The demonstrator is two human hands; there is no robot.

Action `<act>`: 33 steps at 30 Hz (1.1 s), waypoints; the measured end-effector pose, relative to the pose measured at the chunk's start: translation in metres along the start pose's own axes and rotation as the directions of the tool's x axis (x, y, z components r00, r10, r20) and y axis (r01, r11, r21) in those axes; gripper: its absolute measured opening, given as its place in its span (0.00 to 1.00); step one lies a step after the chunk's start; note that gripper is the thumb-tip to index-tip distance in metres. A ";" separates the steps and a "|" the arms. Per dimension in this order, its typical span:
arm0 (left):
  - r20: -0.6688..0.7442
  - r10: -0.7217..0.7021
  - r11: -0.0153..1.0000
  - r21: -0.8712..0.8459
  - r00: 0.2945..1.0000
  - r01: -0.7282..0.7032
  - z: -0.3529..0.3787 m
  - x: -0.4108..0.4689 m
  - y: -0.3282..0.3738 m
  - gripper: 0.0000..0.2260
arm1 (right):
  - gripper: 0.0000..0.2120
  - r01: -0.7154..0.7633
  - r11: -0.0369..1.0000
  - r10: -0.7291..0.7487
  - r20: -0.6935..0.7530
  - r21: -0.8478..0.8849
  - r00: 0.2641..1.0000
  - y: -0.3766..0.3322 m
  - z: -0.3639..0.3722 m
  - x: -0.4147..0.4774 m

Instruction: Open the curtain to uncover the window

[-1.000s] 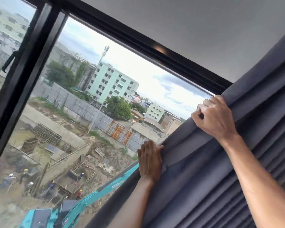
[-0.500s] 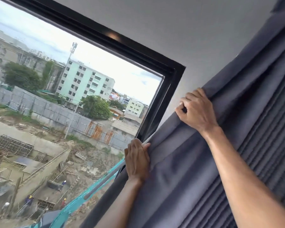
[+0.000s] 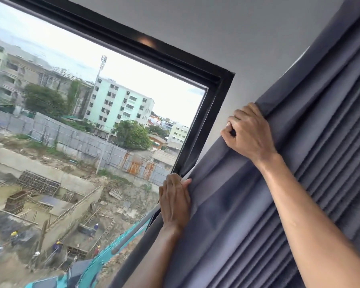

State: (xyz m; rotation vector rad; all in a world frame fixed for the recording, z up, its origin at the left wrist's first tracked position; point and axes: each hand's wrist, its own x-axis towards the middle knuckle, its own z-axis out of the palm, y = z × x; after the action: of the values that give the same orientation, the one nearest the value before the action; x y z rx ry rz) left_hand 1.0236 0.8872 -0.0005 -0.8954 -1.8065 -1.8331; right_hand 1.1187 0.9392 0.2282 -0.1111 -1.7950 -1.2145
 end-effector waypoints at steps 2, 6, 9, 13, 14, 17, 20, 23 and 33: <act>0.032 0.009 0.999 0.045 0.999 -0.010 -0.005 -0.001 -0.004 0.11 | 0.11 -0.017 1.000 0.017 -0.004 0.002 1.000 -0.007 0.000 0.000; 0.074 0.031 0.997 0.073 0.997 -0.036 -0.022 0.000 -0.017 0.09 | 0.12 -0.048 0.999 0.048 -0.009 0.014 0.999 -0.028 0.003 0.002; 0.113 0.097 0.989 0.099 0.989 -0.108 -0.033 0.001 -0.021 0.09 | 0.13 -0.081 0.997 0.081 0.000 0.012 0.997 -0.036 0.001 0.004; 0.208 0.179 0.978 0.069 0.961 -0.197 -0.042 0.000 -0.026 0.08 | 0.14 -0.084 0.996 0.085 0.068 -0.017 0.994 -0.044 -0.005 0.004; 0.231 0.209 0.973 0.051 0.950 -0.226 -0.044 0.000 -0.027 0.08 | 0.15 -0.088 0.996 0.089 0.084 -0.022 0.992 -0.047 -0.007 0.005; 0.291 0.304 0.948 0.003 0.907 -0.318 -0.052 0.002 -0.032 0.08 | 0.15 -0.092 0.994 0.101 0.150 -0.060 0.984 -0.057 -0.012 0.006; 0.318 0.370 0.921 -0.001 0.873 -0.390 -0.065 0.009 -0.047 0.11 | 0.14 -0.107 0.992 0.120 0.222 -0.068 0.968 -0.071 -0.016 0.005; 0.319 0.392 0.904 0.041 0.863 -0.426 -0.084 0.026 -0.071 0.09 | 0.17 -0.140 0.987 0.158 0.318 -0.079 0.935 -0.095 -0.019 0.005; 0.386 0.430 0.779 0.298 0.816 -0.551 -0.216 0.098 -0.191 0.26 | 0.38 -0.468 0.883 0.419 0.525 -0.043 0.741 -0.236 -0.001 0.000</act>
State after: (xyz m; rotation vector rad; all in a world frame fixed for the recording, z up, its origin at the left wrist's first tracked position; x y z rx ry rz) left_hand 0.7895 0.7023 -0.0599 -1.3758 -1.7843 -0.9892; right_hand 0.9947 0.8196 0.0673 -0.8475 -2.1150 -0.7856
